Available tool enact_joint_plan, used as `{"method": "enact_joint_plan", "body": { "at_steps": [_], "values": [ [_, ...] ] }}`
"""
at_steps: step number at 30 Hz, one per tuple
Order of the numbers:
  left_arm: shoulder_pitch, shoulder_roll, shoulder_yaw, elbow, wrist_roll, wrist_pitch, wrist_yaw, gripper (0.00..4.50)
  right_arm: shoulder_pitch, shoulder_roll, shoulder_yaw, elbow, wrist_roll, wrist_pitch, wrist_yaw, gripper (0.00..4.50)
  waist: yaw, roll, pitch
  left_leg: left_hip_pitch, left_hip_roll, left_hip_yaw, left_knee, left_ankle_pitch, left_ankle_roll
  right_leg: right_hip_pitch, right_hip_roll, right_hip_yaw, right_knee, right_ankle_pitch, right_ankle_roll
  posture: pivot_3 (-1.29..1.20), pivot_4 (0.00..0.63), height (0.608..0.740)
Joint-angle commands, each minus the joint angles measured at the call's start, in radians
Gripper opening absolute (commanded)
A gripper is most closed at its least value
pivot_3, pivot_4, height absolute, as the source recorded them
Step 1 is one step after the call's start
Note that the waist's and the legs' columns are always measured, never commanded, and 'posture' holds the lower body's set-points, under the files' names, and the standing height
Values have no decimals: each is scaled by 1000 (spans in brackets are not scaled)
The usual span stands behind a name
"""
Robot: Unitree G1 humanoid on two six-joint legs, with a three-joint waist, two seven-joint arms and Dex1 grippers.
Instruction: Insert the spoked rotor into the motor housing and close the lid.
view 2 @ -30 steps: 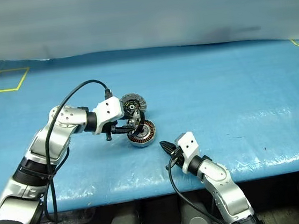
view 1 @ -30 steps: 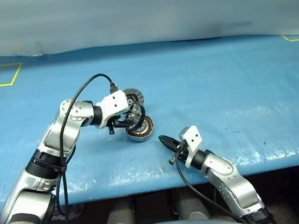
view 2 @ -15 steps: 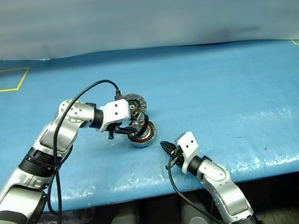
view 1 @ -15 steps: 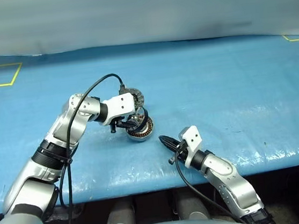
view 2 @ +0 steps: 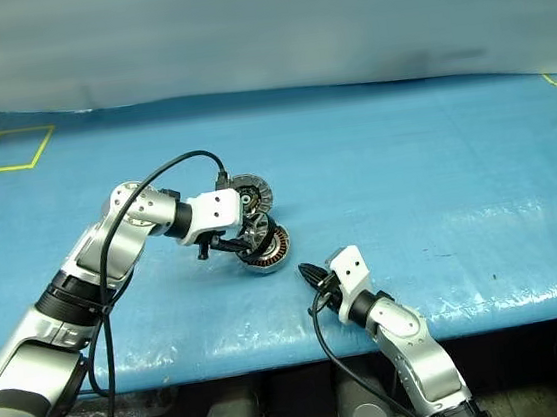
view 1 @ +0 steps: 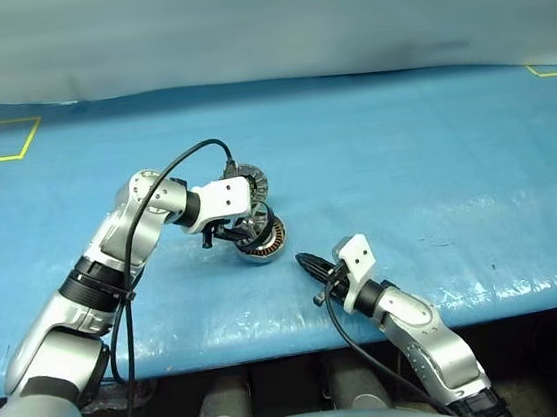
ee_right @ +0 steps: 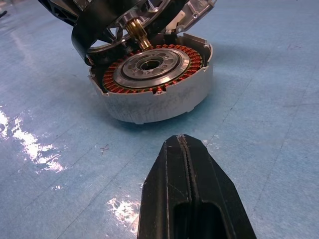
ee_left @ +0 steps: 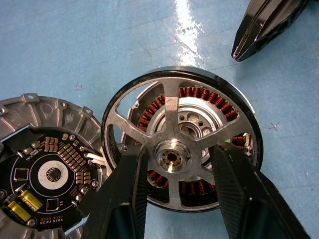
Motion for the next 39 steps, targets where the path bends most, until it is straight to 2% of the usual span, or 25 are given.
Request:
{"method": "enact_joint_plan", "body": {
  "at_steps": [1,19,27,28,36,39],
  "values": [
    [-28,11,-12,5,24,-29,-21,1601,-6,5,-7,-37,8,-3,-2,0,0,0,0,0,0,0,0,0,0,0,0,0,0,0,0,0,150,740],
    [-63,9,-45,60,87,-99,-79,1601,-7,-6,-19,-40,8,3,-12,0,-2,0,0,0,0,0,0,0,0,0,0,0,0,0,0,0,150,740],
    [-72,-2,-37,63,92,-110,-89,4256,-8,-5,-19,-41,7,2,-15,0,0,0,0,0,0,0,0,0,0,0,0,0,0,0,0,0,150,740],
    [-72,-6,-33,60,88,-110,-88,4451,-8,-6,-20,-42,7,3,-15,0,0,0,0,0,0,0,0,0,0,0,0,0,0,0,0,0,150,740],
    [-35,-10,61,-93,-15,-29,-68,4451,-4,-11,-30,-56,14,9,-18,0,-1,0,0,-1,0,0,0,0,0,-1,0,0,0,0,0,0,150,740],
    [25,11,107,-212,-50,37,-37,3856,-5,-10,-43,-76,23,16,-23,0,-3,0,0,-1,0,0,-1,0,0,-1,0,0,-1,0,0,0,150,740]
  ]
}}
